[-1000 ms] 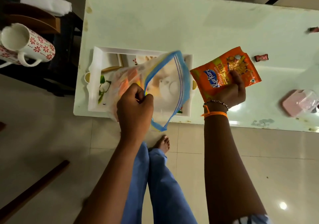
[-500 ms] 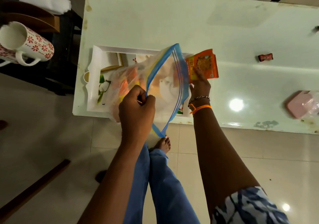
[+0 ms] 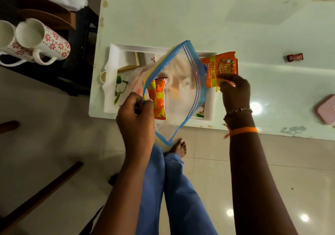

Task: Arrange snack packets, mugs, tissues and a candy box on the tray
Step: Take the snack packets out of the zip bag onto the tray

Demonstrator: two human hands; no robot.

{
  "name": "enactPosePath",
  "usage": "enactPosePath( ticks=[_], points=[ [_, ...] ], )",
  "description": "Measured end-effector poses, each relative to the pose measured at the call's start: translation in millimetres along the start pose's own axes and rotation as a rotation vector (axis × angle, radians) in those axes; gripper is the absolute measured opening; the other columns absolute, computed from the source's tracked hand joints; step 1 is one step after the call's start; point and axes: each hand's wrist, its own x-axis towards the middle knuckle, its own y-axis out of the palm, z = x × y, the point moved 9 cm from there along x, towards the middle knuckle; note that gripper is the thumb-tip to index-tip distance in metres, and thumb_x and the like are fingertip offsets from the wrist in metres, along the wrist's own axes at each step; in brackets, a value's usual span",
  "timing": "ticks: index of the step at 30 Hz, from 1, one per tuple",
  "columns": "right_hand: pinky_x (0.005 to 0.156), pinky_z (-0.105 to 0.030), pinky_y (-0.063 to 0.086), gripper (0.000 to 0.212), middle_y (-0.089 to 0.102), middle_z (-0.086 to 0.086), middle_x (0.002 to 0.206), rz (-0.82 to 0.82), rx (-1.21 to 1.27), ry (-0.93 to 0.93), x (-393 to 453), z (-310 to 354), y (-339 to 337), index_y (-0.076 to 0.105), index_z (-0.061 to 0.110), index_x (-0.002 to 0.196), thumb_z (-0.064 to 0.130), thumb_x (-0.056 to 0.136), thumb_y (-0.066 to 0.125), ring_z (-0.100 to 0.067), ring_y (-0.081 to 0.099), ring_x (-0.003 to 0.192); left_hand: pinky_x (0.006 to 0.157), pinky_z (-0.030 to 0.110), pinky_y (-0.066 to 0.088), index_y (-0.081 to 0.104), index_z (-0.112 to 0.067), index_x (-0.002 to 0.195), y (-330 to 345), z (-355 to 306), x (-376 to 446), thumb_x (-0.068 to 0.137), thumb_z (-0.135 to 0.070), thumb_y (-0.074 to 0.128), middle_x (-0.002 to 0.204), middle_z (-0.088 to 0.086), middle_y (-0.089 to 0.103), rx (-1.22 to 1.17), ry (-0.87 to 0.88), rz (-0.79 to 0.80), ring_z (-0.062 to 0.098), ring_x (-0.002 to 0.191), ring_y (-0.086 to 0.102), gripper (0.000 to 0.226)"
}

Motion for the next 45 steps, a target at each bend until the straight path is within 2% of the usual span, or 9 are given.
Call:
enactPosePath(
  ticks=[4,10,13,15,18,21,32,37,45],
  points=[
    [0.070,-0.021,0.056,0.036,0.064,-0.006,0.075,0.395,0.147,-0.235,-62.2,64.6,55.0,0.064,0.014,0.077,-0.009,0.087,0.039,-0.010,0.064,0.068,0.054,0.032,0.033,0.040,0.006,0.062,-26.0,1.3,7.0,0.079,0.000,0.054,0.060,0.014,0.037,-0.053,0.003,-0.117,0.019,0.058,0.033,0.023],
    [0.105,-0.031,0.036,0.039,0.050,-0.015,0.137,0.858,-0.612,-0.275,-90.2,49.5,189.3,0.053,0.012,0.125,0.001,0.089,0.044,-0.028,0.047,0.126,0.052,0.021,0.036,0.043,0.001,0.059,-37.3,-0.7,9.8,0.081,-0.005,0.055,0.057,0.006,0.041,-0.106,0.048,-0.156,0.007,0.056,0.036,0.026],
    [0.113,-0.038,0.025,0.012,0.040,-0.014,0.144,1.039,-0.854,-0.284,-100.1,28.1,228.1,0.045,0.014,0.105,0.014,0.094,0.041,-0.021,0.043,0.121,0.055,0.020,0.039,0.050,0.009,0.067,-42.9,-5.1,11.6,0.083,-0.007,0.055,0.063,0.009,0.047,-0.131,0.086,-0.158,0.007,0.059,0.041,0.023],
    [0.114,-0.041,0.023,0.021,0.043,-0.009,0.138,1.053,-0.952,-0.296,-105.0,15.6,238.5,0.048,-0.001,0.099,0.017,0.096,0.038,-0.019,0.042,0.115,0.057,0.016,0.041,0.052,0.007,0.069,-46.6,-9.5,13.5,0.086,-0.006,0.054,0.062,0.007,0.048,-0.118,0.113,-0.152,0.003,0.058,0.043,0.021],
    [0.112,-0.048,0.029,0.043,0.046,-0.025,0.137,0.980,-0.956,-0.396,-106.7,13.3,255.0,0.040,-0.009,0.128,0.018,0.093,0.040,-0.035,0.042,0.129,0.055,0.010,0.038,0.046,-0.012,0.061,-57.0,-15.8,18.2,0.086,-0.007,0.053,0.059,-0.005,0.047,-0.119,0.153,-0.167,-0.001,0.054,0.044,0.027],
    [0.101,-0.035,0.032,0.038,0.055,-0.023,0.129,0.950,-0.791,-0.442,-111.6,31.7,259.5,0.050,-0.002,0.124,0.017,0.091,0.048,-0.033,0.050,0.121,0.055,0.013,0.039,0.037,-0.027,0.060,-64.8,-22.1,20.8,0.086,-0.012,0.053,0.057,-0.010,0.043,-0.098,0.214,-0.180,-0.002,0.053,0.043,0.034],
    [0.095,-0.040,0.049,0.043,0.066,-0.013,0.117,0.562,-0.204,-0.335,-76.0,56.2,140.2,0.067,0.014,0.109,-0.007,0.073,0.056,-0.023,0.061,0.106,0.055,0.029,0.040,0.038,-0.016,0.062,-17.4,-9.7,21.0,0.081,-0.011,0.058,0.054,0.000,0.043,0.118,0.185,-0.018,0.016,0.052,0.044,0.028],
    [0.077,-0.018,0.053,0.042,0.068,0.001,0.106,0.360,0.033,-0.203,-65.0,15.0,52.4,0.069,0.015,0.103,-0.007,0.074,0.049,-0.008,0.062,0.091,0.058,0.033,0.039,0.043,-0.010,0.066,11.2,-4.9,10.5,0.078,-0.008,0.058,0.056,-0.001,0.044,0.163,0.166,0.054,0.025,0.057,0.046,0.019],
    [0.090,-0.047,0.053,0.035,0.056,-0.003,0.112,-0.216,0.426,0.078,-54.3,-85.2,-27.8,0.059,0.018,0.108,-0.004,0.081,0.054,-0.022,0.057,0.107,0.058,0.028,0.036,0.045,-0.010,0.067,25.4,4.8,7.4,0.077,-0.009,0.058,0.057,-0.007,0.044,0.222,0.146,0.087,0.017,0.058,0.044,0.016]
  ],
)
